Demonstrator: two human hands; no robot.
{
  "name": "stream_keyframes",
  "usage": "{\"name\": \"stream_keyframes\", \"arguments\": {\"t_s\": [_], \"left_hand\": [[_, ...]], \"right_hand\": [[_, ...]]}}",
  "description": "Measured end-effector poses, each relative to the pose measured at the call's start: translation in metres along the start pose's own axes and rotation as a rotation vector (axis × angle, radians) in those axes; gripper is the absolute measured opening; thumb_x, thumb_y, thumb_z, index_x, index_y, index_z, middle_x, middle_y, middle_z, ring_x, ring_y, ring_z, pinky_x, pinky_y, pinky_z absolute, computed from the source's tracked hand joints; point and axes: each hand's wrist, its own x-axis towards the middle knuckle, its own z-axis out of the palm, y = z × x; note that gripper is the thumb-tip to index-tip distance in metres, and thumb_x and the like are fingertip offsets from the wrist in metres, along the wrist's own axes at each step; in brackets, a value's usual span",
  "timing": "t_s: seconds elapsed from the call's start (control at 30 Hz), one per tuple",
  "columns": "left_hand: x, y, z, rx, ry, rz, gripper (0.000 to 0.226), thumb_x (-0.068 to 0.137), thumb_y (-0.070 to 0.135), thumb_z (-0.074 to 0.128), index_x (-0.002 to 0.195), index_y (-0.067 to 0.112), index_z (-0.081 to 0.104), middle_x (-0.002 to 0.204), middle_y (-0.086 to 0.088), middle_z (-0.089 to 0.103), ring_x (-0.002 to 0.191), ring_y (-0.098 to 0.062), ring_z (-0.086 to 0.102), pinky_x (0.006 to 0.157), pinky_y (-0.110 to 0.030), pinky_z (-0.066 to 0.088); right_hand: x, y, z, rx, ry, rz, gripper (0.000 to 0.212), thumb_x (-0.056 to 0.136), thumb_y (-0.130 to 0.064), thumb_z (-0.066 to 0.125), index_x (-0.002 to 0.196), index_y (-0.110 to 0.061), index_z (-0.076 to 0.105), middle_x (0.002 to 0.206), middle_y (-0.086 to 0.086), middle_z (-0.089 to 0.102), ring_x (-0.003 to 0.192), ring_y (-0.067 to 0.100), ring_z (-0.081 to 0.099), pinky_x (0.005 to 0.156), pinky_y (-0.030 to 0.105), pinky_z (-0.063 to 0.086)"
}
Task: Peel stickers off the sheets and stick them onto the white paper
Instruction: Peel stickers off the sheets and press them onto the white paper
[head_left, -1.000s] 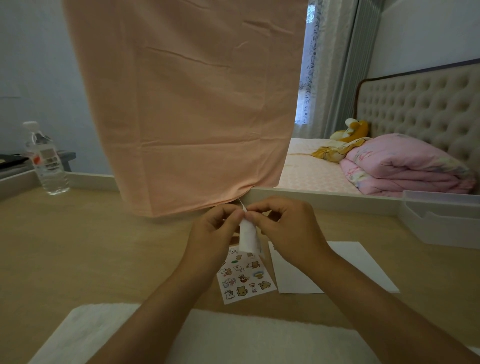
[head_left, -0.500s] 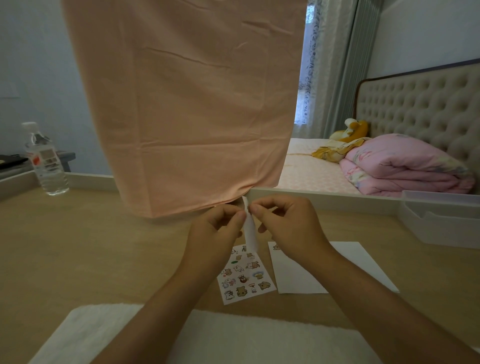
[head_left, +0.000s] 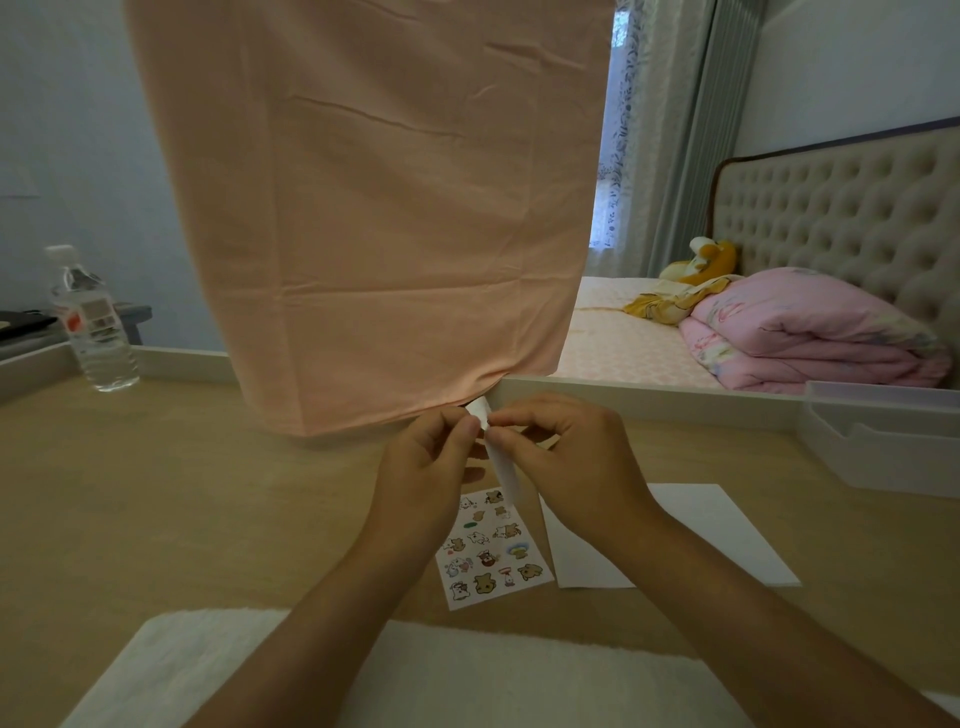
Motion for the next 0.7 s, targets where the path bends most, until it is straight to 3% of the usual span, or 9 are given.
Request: {"name": "stream_keyframes", "arguments": {"t_s": [0.13,0.37,0.5,0.7], "left_hand": [[-0.0013,0.0034,-0.0014,0.008,-0.051,0.03,0.013,0.097,0.019,0.061,0.095,0.015,0.072,0.095,-0.002,0.074,0.093,-0.017,0.072,0.082,-0.032,0.061],[-0.0014,0.0027,-0.0004,0.016,-0.021,0.017,0.017,0.1,0.017,0.056,0.096,0.013,0.073,0.093,-0.001,0.075,0.089,-0.014,0.072,0.075,-0.025,0.059],[-0.0017,0.0025,-0.0012,0.024,-0.003,0.042,0.017,0.097,0.024,0.06,0.094,0.014,0.075,0.091,-0.002,0.075,0.088,-0.014,0.071,0.077,-0.029,0.06],[0.0005,-0.0016,-0.0013,0.1,0.018,0.069,0.019,0.101,0.019,0.056,0.092,0.018,0.073,0.089,0.002,0.075,0.086,-0.012,0.072,0.076,-0.027,0.06]], "right_hand": [[0.0008,0.0013,-0.0016,0.0,0.035,-0.001,0.013,0.085,-0.026,0.079,0.097,-0.022,0.081,0.091,-0.014,0.074,0.076,0.006,0.068,0.067,0.029,0.058],[0.0007,0.0009,-0.0018,-0.026,0.032,-0.045,0.013,0.085,-0.03,0.078,0.096,-0.023,0.081,0.088,-0.017,0.072,0.075,0.006,0.067,0.066,0.033,0.058],[-0.0006,-0.0023,-0.0016,-0.1,0.016,-0.107,0.015,0.087,-0.035,0.074,0.099,-0.028,0.08,0.09,-0.02,0.071,0.073,0.004,0.066,0.063,0.027,0.056],[0.0011,-0.0008,0.0002,-0.061,0.027,-0.072,0.013,0.086,-0.023,0.08,0.098,-0.02,0.081,0.09,-0.013,0.072,0.074,0.005,0.067,0.066,0.017,0.054]]}}
